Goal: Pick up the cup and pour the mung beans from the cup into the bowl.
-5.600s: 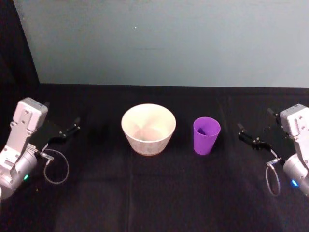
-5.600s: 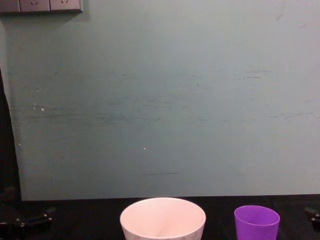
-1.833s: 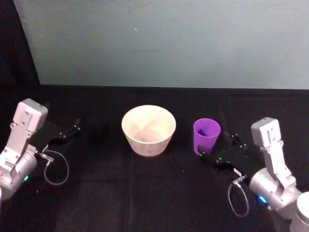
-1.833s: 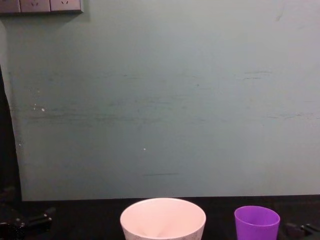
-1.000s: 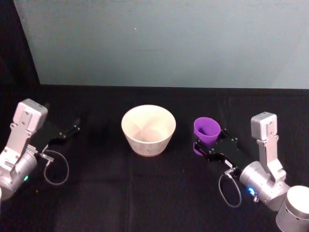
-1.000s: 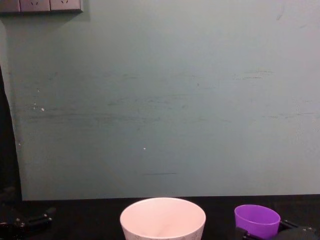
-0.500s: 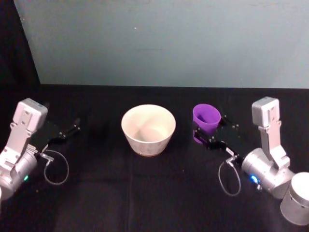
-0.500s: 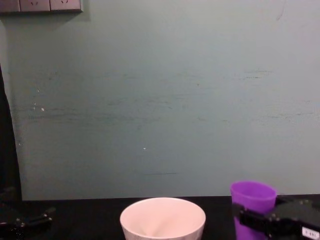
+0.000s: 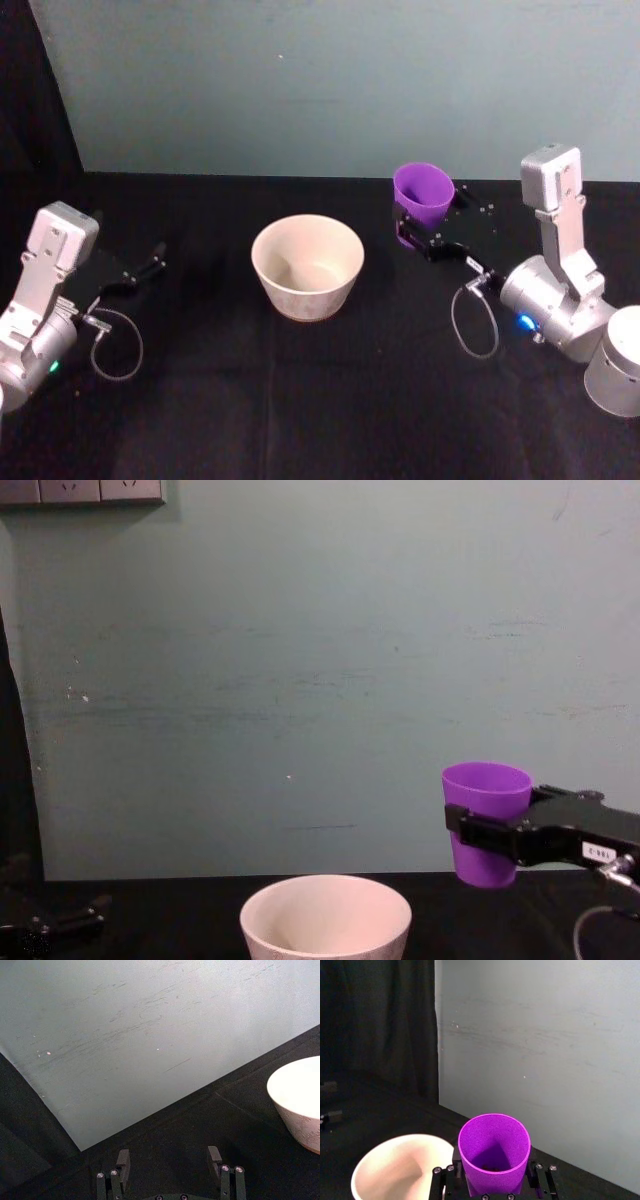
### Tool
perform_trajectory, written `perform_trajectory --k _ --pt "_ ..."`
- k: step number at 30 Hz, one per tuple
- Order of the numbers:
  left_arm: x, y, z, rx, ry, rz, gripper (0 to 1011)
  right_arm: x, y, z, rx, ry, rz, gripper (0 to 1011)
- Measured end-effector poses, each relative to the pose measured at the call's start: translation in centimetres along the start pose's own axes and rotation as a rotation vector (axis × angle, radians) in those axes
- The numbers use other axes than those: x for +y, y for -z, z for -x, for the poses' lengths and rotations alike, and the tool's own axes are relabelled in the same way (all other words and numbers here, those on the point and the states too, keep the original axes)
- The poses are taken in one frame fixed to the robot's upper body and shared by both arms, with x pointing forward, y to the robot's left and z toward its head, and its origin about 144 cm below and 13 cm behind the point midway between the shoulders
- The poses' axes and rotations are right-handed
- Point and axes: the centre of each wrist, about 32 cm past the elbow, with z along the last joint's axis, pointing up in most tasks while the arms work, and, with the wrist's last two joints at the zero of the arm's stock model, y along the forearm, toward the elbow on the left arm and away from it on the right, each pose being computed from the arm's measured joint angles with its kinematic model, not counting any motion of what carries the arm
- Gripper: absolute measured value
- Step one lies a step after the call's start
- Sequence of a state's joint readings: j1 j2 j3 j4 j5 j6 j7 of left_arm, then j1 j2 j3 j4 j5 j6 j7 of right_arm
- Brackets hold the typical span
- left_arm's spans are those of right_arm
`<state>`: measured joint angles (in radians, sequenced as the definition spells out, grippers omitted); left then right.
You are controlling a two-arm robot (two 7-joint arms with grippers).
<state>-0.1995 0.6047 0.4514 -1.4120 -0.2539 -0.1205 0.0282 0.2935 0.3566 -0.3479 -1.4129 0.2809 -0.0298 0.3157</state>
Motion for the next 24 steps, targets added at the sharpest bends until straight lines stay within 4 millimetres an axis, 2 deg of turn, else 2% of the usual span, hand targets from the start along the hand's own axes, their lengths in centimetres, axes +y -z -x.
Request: perform_trajectory --k 8,24 --pt "0.00 0.00 0.00 0.000 0.000 0.000 1011 0.73 -0.73 0.06 0.003 -0.003 -0.005 724" --pt "0.00 0.00 0.00 0.000 0.000 0.000 1011 0.62 -0.62 0.03 0.002 -0.005 -0.003 724"
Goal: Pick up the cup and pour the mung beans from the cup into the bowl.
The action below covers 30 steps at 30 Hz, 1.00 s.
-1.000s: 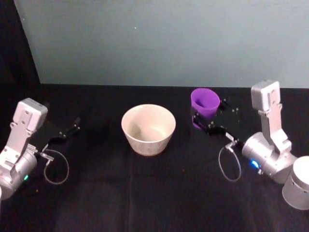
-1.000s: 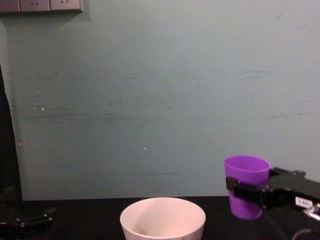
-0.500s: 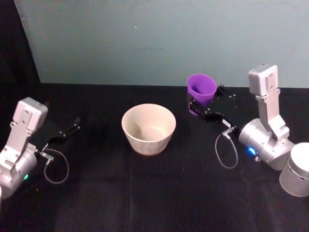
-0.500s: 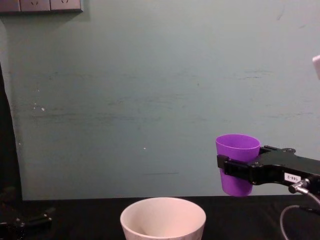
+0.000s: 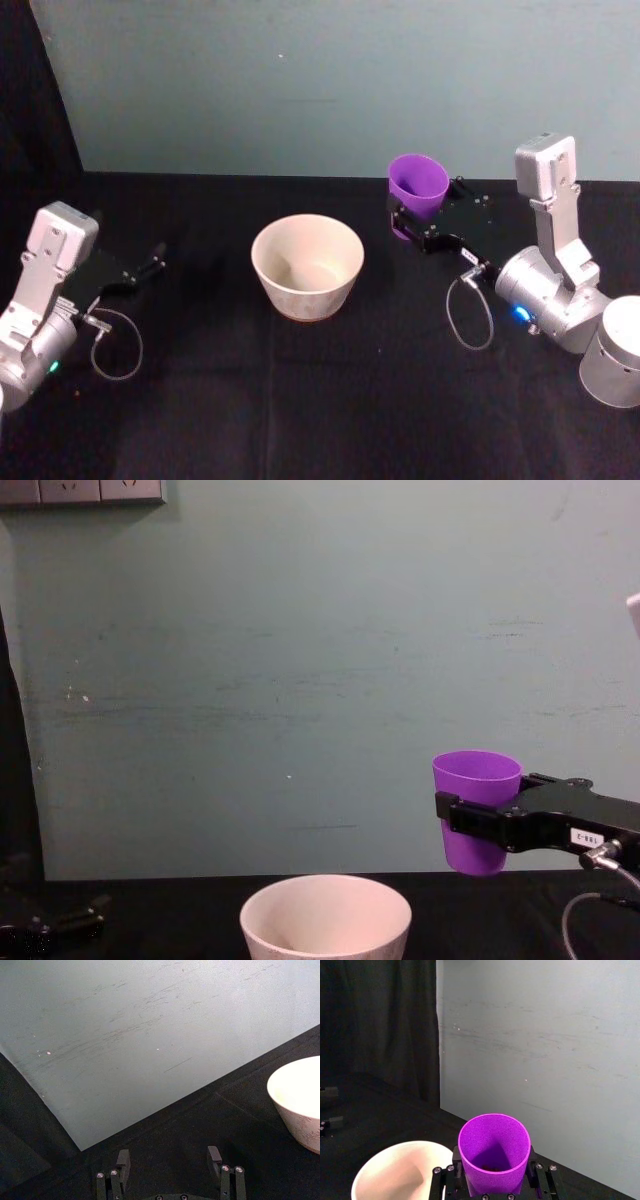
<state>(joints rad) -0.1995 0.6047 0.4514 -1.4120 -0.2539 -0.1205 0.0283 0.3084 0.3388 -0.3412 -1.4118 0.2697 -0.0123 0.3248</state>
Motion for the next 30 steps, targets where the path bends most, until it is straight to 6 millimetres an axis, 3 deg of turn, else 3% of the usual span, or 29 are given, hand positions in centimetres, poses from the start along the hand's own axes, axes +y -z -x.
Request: perform_trajectory --k 30 --pt "0.00 0.00 0.00 0.000 0.000 0.000 1011 -0.06 0.07 0.01 0.000 0.000 -0.001 724"
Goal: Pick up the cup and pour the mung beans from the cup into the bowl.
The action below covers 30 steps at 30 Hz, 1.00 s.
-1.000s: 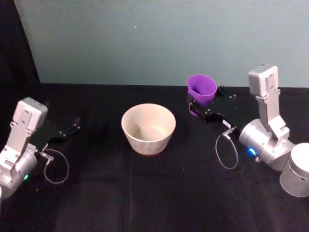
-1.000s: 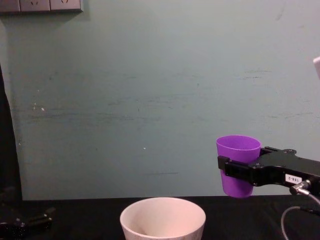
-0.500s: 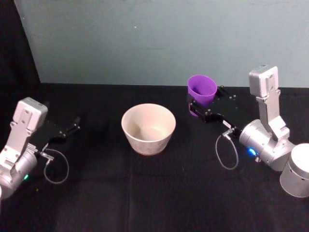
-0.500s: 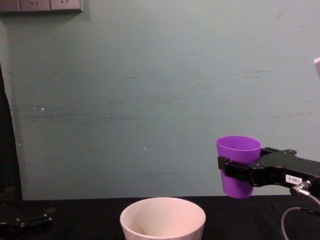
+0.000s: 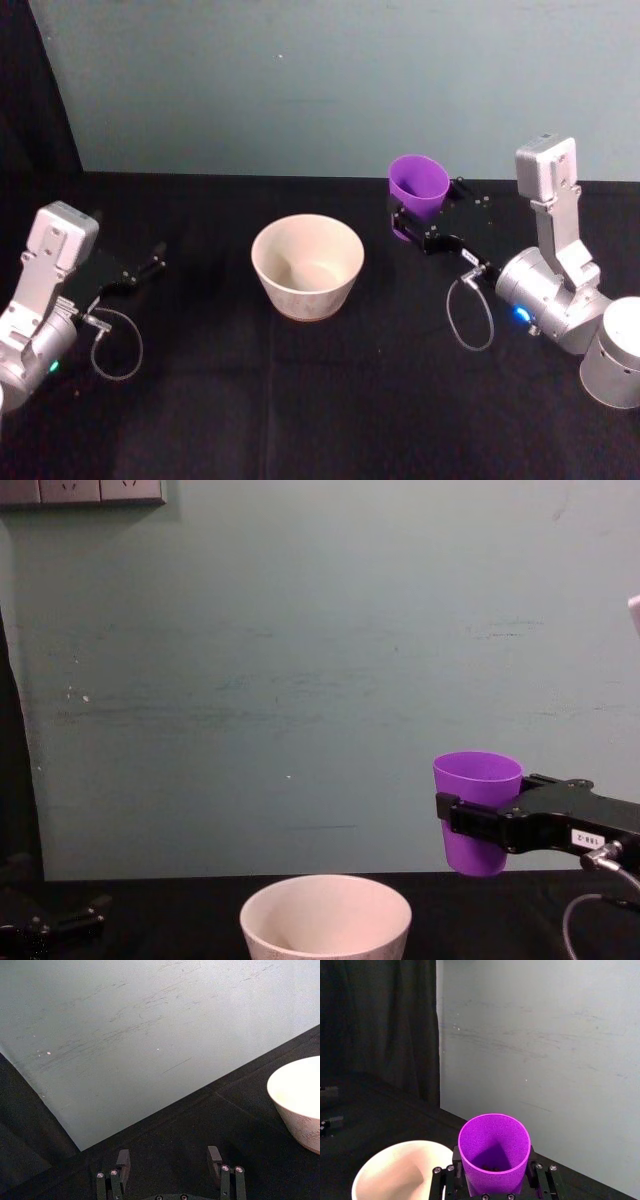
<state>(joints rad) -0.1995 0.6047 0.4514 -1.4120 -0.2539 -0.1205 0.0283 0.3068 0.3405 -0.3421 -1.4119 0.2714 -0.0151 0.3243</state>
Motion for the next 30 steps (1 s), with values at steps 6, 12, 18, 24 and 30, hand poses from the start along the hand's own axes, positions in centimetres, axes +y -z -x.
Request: perform_trajectory --k 6,12,18,24,30 --pt "0.00 0.00 0.00 0.000 0.000 0.000 1011 0.00 0.00 0.00 0.000 0.000 0.000 724" --pt "0.00 0.00 0.00 0.000 0.000 0.000 1011 0.00 0.00 0.00 0.000 0.000 0.000 724" --pt "0.00 0.00 0.00 0.000 0.000 0.000 1011 0.00 0.00 0.00 0.000 0.000 0.000 724" --pt "0.00 0.00 0.00 0.000 0.000 0.000 1011 0.00 0.00 0.00 0.000 0.001 0.000 724" --pt "0.00 0.00 0.00 0.000 0.000 0.000 1011 0.00 0.00 0.00 0.000 0.000 0.000 724"
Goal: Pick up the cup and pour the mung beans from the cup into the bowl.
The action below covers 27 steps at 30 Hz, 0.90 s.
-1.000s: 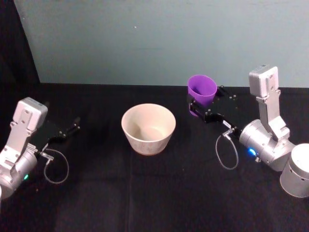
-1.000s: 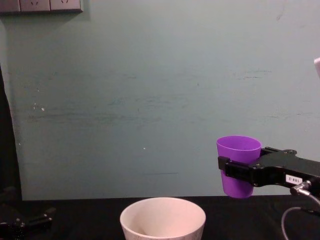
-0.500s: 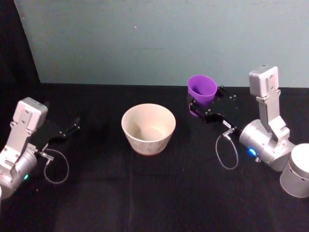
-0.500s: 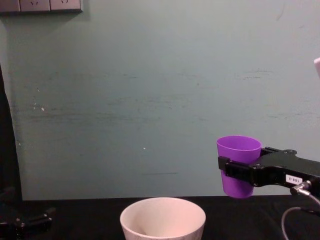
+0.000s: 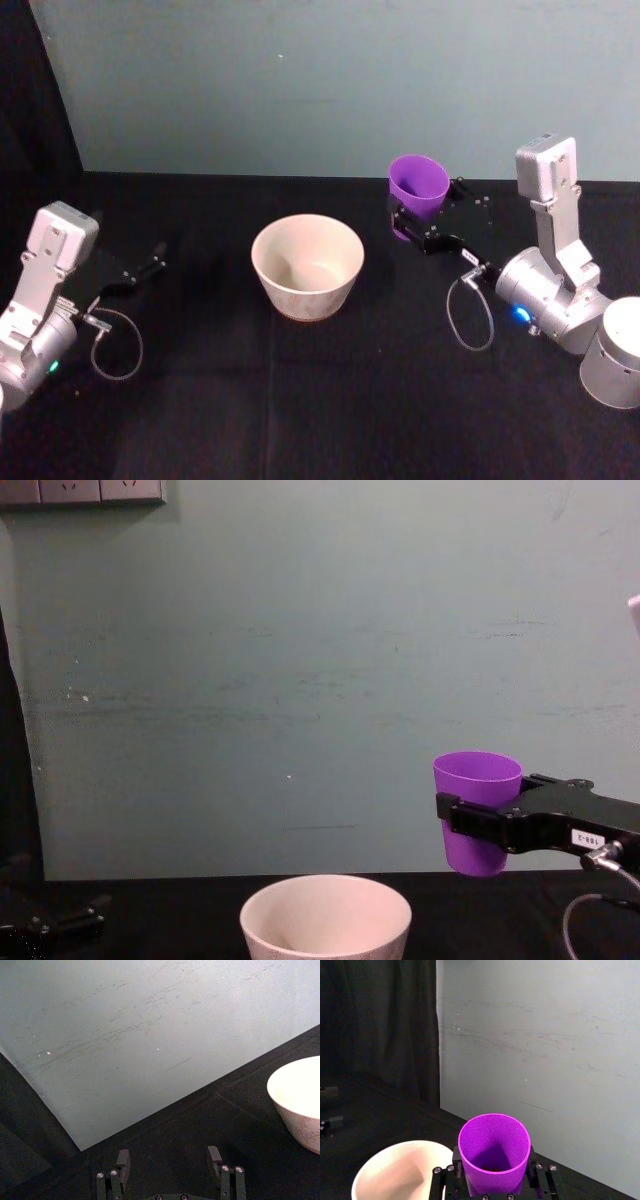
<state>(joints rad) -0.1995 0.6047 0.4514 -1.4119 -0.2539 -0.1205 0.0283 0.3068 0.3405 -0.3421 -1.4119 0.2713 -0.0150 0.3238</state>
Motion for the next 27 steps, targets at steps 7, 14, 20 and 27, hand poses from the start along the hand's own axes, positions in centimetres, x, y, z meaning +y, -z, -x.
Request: perform_trajectory --k 7,14,20,27 --pt "0.00 0.00 0.00 0.000 0.000 0.000 1011 0.00 0.00 0.00 0.000 0.000 0.000 724" --pt "0.00 0.00 0.00 0.000 0.000 0.000 1011 0.00 0.00 0.00 0.000 0.000 0.000 724" --pt "0.00 0.00 0.00 0.000 0.000 0.000 1011 0.00 0.00 0.00 0.000 0.000 0.000 724" --pt "0.00 0.00 0.00 0.000 0.000 0.000 1011 0.00 0.00 0.00 0.000 0.000 0.000 724"
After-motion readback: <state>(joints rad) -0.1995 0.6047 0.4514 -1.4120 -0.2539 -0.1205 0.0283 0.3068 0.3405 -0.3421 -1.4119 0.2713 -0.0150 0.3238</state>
